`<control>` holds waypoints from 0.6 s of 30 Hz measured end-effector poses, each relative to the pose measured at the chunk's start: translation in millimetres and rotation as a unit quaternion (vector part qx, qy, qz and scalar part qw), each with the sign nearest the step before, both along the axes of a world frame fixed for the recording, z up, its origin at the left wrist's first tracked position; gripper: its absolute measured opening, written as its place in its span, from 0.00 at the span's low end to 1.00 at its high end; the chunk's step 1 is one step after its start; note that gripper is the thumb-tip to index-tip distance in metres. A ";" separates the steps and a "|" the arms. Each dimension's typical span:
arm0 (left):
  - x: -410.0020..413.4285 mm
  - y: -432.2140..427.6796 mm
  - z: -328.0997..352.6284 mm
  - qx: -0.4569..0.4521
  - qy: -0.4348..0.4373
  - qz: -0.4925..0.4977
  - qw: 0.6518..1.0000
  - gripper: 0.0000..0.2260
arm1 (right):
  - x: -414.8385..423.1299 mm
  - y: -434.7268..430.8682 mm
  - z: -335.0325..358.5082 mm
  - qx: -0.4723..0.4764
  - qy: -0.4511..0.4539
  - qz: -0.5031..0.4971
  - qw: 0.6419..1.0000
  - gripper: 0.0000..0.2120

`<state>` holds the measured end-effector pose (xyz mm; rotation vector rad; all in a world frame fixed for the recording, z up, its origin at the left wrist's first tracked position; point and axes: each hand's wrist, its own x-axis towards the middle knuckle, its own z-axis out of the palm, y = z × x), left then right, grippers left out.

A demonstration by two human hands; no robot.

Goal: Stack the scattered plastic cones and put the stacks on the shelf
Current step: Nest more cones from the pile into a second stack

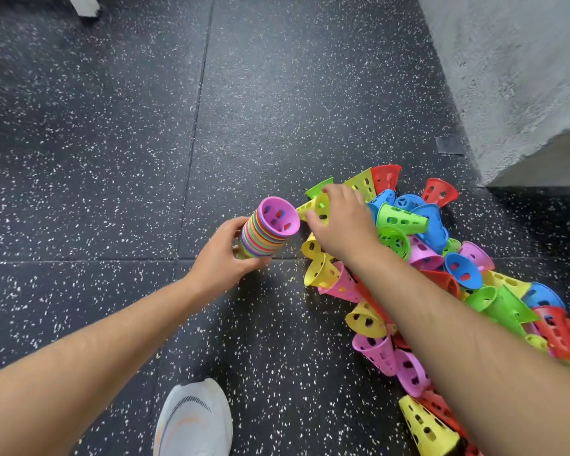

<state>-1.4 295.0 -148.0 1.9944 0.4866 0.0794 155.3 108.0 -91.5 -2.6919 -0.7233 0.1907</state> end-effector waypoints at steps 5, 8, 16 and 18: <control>8.8 2.5 -1.0 0.004 -0.001 -0.003 1.000 0.31 | 32.7 24.6 -9.5 -0.261 -0.050 0.078 0.961 0.37; 9.8 5.2 -2.2 0.009 0.002 -0.007 1.000 0.31 | 37.6 27.0 -18.6 -0.296 -0.046 0.093 0.950 0.33; 11.4 7.1 -6.2 0.013 0.004 -0.017 1.000 0.31 | 35.5 14.2 -10.1 -0.103 -0.017 0.055 0.993 0.37; 11.1 6.9 -7.3 0.008 0.004 -0.015 1.000 0.31 | 31.8 7.3 3.2 0.058 0.018 -0.003 0.998 0.36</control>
